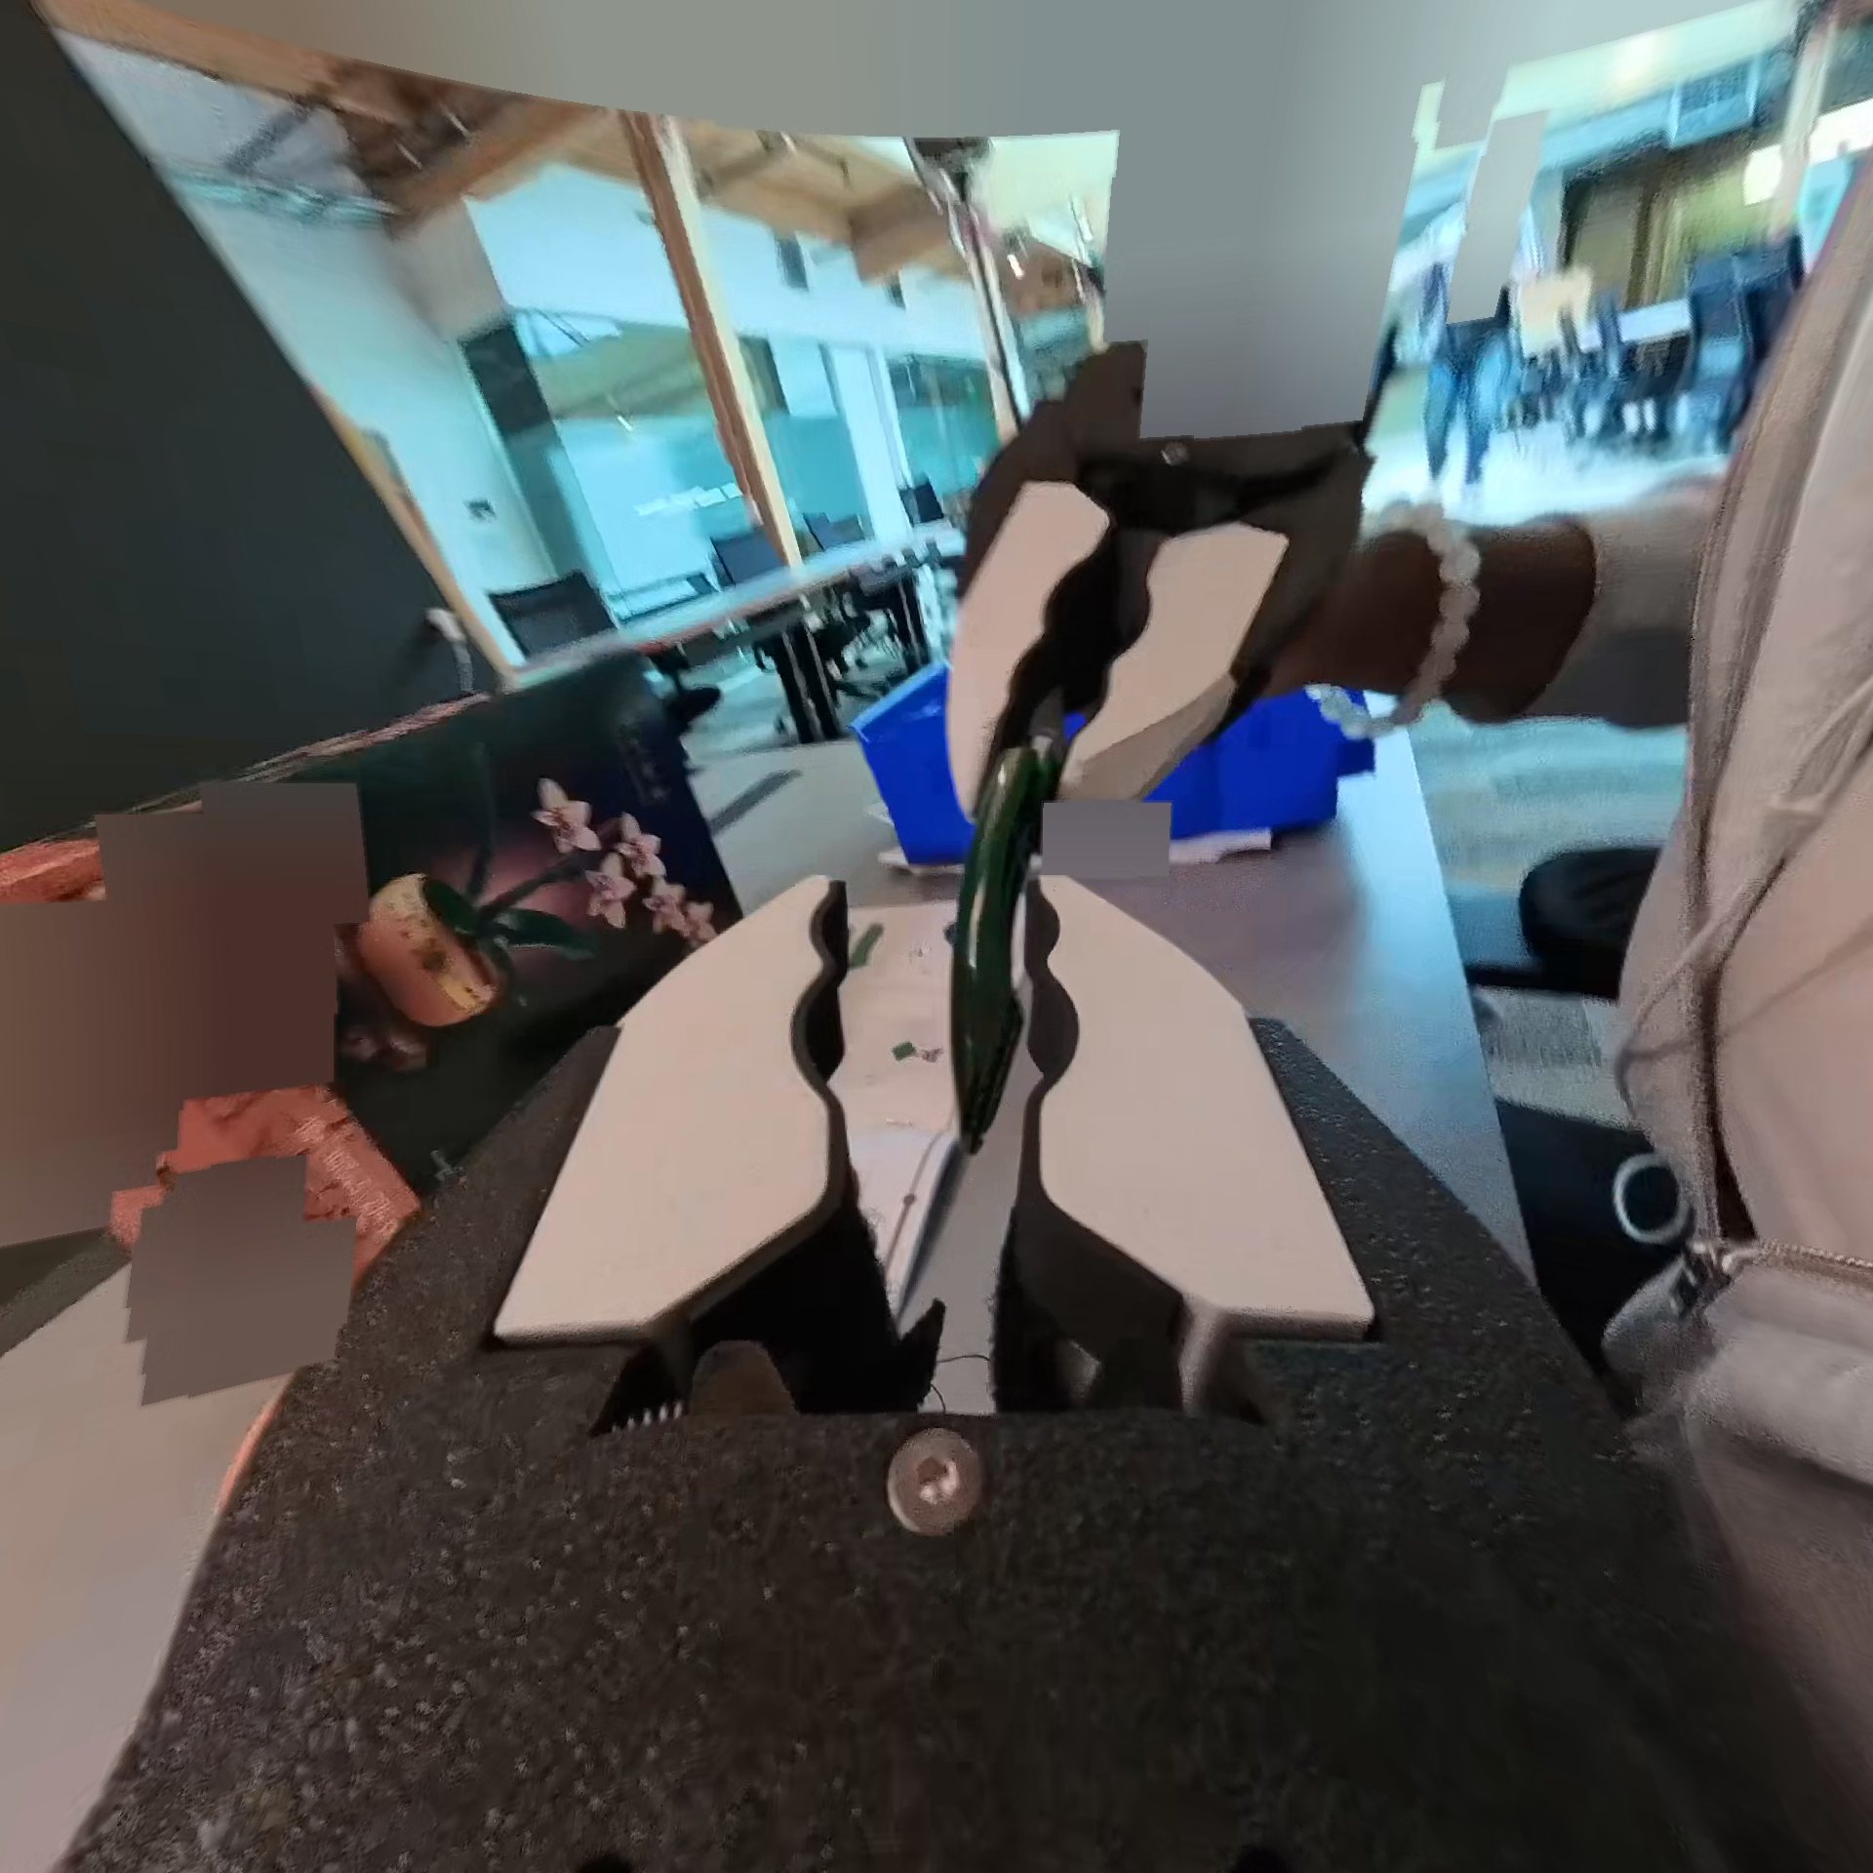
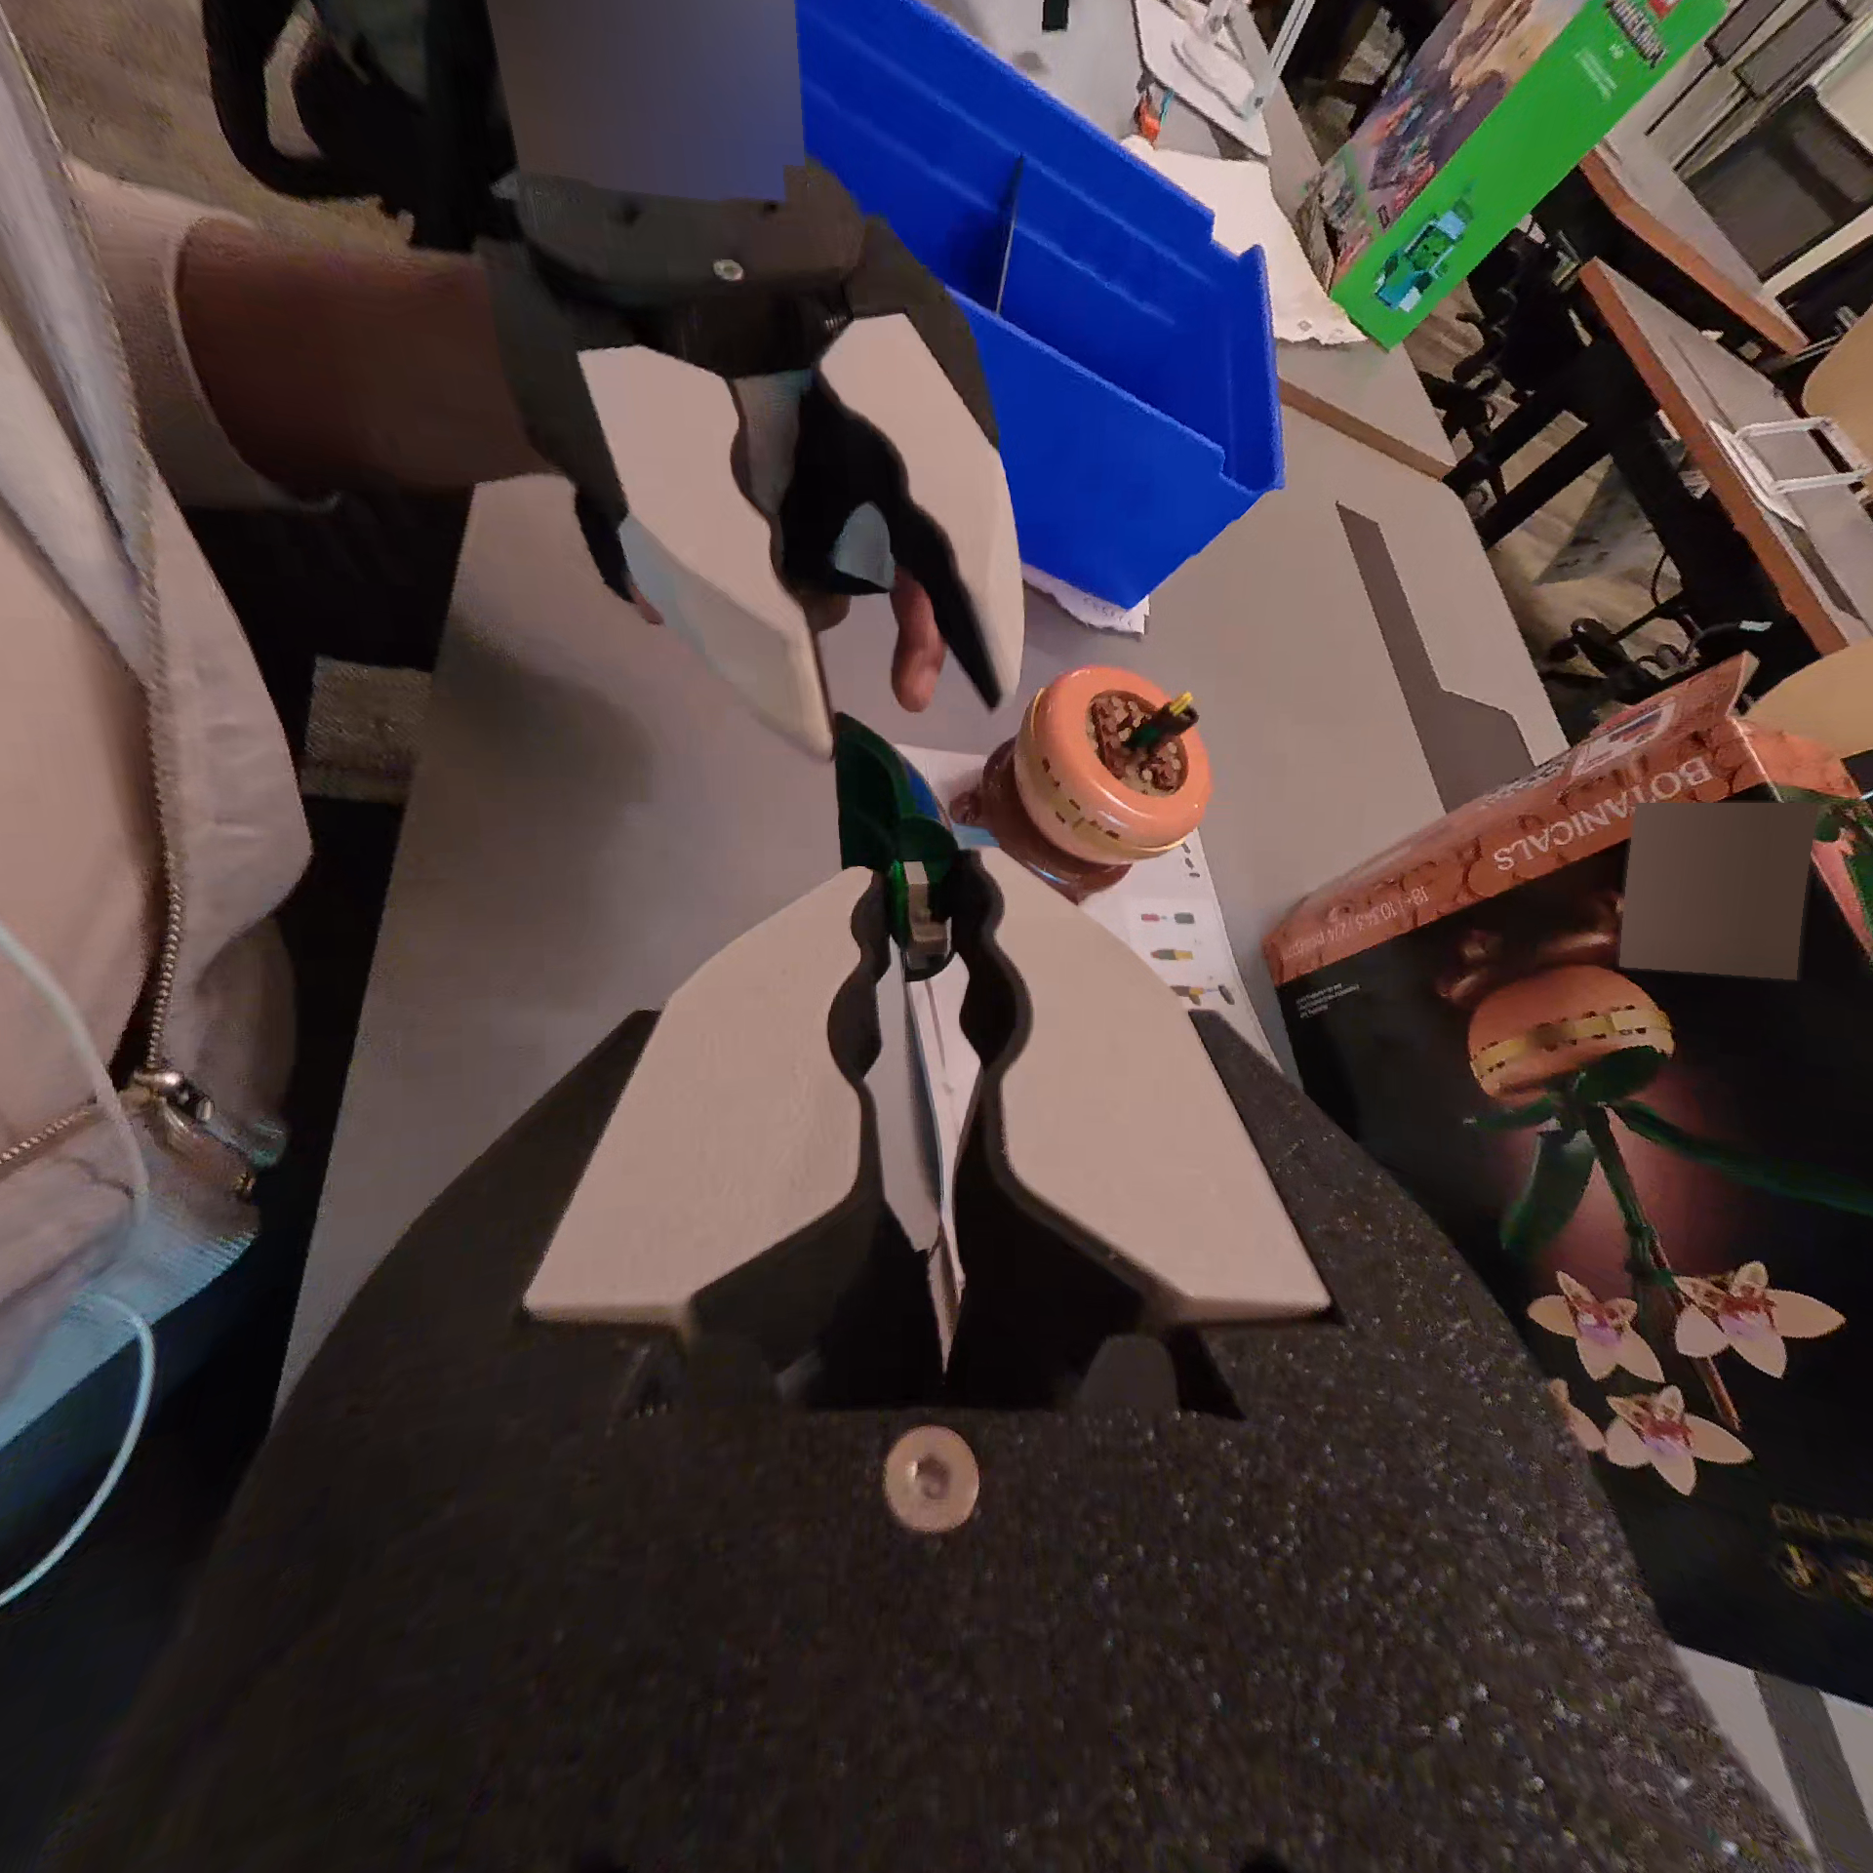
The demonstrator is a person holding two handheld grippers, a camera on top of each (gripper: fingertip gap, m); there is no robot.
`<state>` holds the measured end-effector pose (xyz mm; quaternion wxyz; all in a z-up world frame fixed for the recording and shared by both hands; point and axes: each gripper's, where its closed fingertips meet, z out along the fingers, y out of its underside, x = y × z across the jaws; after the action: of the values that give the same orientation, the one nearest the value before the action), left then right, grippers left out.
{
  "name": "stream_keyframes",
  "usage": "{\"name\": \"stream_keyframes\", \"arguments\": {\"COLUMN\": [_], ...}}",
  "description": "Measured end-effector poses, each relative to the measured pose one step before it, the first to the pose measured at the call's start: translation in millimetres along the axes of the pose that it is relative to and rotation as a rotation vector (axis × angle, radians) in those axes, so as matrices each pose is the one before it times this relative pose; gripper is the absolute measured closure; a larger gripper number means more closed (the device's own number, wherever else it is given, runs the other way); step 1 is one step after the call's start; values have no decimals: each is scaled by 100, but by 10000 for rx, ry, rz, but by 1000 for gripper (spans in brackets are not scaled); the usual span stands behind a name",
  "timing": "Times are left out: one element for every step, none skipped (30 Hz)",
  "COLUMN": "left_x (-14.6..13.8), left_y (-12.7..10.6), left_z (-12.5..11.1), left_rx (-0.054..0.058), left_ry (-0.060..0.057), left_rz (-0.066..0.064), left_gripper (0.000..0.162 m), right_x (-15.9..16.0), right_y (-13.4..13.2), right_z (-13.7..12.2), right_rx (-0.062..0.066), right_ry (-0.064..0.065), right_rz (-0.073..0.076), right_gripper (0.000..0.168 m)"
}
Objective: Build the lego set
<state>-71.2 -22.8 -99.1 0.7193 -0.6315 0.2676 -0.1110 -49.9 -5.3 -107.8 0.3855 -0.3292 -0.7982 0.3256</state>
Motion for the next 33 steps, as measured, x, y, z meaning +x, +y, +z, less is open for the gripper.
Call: {"name": "stream_keyframes", "arguments": {"left_x": [735,675,463,331,371,267,-44,156,116,-15,26,8,23,120,108,-18,-44,-50,-78,1,21,106,253,93,85,108,150,105,68,-149,-360,-430,-353], "left_y": [377,510,563,441,232,62,2,8,-69,-108,-35,77,119,-3,-110,-130,-33,70,146,196,158,44,-54,-12,80,31,-74,-199,-321,-349,-335,-407,-340], "left_z": [704,688,651,564,454,307,136,15,-13,-46,-49,-26,8,-25,-31,-40,-36,-41,-20,18,27,52,50,59,55,74,70,32,-5,-60,-108,-158,-221], "left_rx": [-477,-490,-487,-379,-223,-99,-19,28,108,138,81,-19,-60,27,113,115,48,-32,-82,-103,-62,5,26,18,-34,11,78,163,242,257,237,298,260], "left_ry": [302,258,106,8,40,5,-118,135,134,46,39,23,22,83,114,47,38,26,5,48,94,124,140,107,120,148,118,117,103,-34,-160,-200,-120], "left_rz": [259,288,357,441,460,367,202,34,-194,-153,12,49,28,-21,-129,-194,-139,-75,-35,-31,-57,-97,-133,-143,-111,-133,-137,-125,-152,-195,-204,-249,-243], "left_gripper": [130,130,130,132,136,143,148,149,150,150,151,152,152,153,152,153,153,153,153,153,153,153,153,153,153,152,152,151,150,145,140,132,124], "right_x": [-205,-297,-155,-279,-252,-323,-153,-174,-96,-75,-84,-46,-20,78,-16,3,23,-4,-8,-29,26,18,-45,-321,-24,-39,70,87,40,192,184,328,422], "right_y": [157,92,92,22,-110,-46,114,36,-156,-185,14,258,285,283,238,88,-90,-234,-266,-223,-82,-6,111,95,145,5,-46,-103,45,-18,44,137,-55], "right_z": [-49,-52,-24,-6,-19,-13,-35,-48,-63,-26,25,90,76,77,43,-9,-44,-80,-77,-62,1,38,82,73,6,-77,-121,-85,-121,-177,-155,-169,-311], "right_rx": [-123,-106,-113,-56,67,49,-27,49,165,155,-30,-190,-203,-151,-104,-6,109,162,158,90,4,-44,-104,-55,-90,-42,43,190,219,380,393,349,528], "right_ry": [-22,31,52,9,-35,-123,-38,-69,19,23,-39,-120,-74,-11,-80,-47,-21,-31,-25,-17,19,32,-20,-173,-8,10,17,-80,-148,-35,-50,39,86], "right_rz": [-110,-51,-96,-91,26,97,49,24,39,24,61,113,127,88,44,24,16,17,17,-28,-90,-137,-190,-213,-199,-145,86,340,460,478,546,610,585], "right_gripper": [156,157,157,157,156,156,156,156,156,156,156,155,151,142,138,138,139,139,139,139,140,142,148,155,156,156,156,157,157,157,157,157,157]}}
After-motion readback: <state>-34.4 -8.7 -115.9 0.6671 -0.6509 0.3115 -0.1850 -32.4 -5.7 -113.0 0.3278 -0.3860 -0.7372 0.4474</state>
